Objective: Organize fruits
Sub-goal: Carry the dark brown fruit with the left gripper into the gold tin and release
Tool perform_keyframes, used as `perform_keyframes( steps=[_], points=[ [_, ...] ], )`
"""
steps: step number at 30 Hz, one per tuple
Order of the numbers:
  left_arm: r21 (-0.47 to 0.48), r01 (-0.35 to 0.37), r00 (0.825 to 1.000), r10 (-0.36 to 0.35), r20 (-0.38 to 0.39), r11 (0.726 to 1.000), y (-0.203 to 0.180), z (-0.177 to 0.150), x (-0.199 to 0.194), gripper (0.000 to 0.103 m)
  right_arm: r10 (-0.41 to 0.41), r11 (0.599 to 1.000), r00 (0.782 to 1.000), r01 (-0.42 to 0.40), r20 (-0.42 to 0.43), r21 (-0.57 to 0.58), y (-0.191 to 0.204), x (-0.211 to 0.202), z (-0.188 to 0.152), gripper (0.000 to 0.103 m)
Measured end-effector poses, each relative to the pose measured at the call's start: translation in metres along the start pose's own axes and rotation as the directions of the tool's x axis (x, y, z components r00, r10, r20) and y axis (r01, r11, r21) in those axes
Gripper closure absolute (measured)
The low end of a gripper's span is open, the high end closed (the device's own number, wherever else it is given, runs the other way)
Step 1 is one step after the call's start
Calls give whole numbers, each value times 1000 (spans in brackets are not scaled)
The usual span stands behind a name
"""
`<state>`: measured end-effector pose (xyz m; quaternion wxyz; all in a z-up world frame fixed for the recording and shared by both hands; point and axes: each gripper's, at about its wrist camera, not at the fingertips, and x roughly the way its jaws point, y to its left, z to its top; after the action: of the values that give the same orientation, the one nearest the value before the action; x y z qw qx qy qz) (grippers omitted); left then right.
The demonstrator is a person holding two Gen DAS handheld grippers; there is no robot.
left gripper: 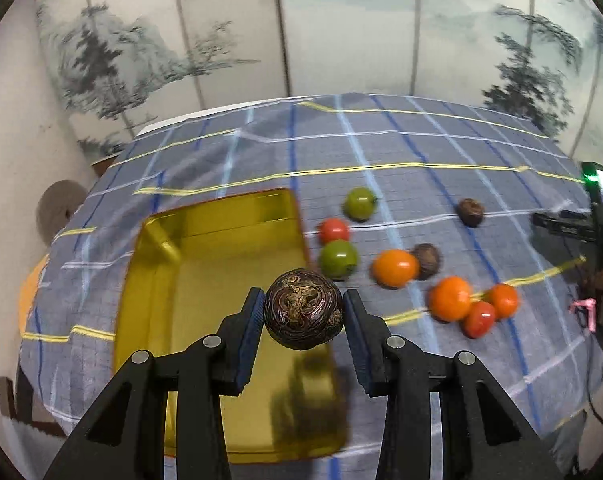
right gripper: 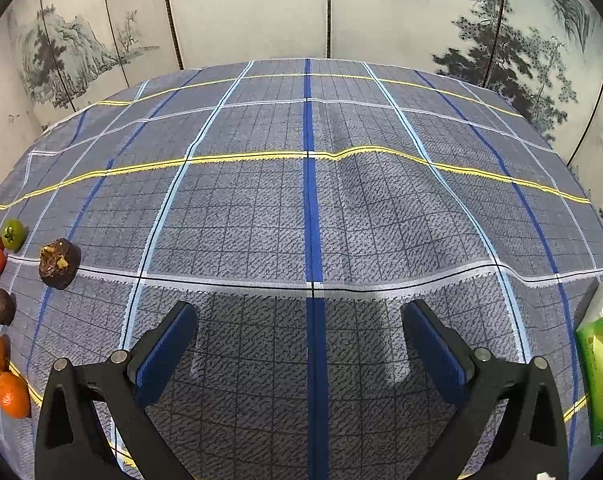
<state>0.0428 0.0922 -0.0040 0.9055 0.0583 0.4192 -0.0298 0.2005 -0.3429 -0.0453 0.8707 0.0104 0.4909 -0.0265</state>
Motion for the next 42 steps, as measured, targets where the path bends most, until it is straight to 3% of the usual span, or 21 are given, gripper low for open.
perform_keyframes(
  steps=[7,17,42],
  points=[
    [-19,-85,995,84,-52,996,33,1,31,62,-13,1000,1000,13,-5,-9,2,1,0,0],
    [-16,-154,982,151,-110,988,68,18,67,62,-13,1000,1000,13,-5,-9,3,1,0,0],
    [5,-197,949,192,-250,980,95,46,127,61,-14,1000,1000,14,-6,-10,3,1,0,0]
  ],
)
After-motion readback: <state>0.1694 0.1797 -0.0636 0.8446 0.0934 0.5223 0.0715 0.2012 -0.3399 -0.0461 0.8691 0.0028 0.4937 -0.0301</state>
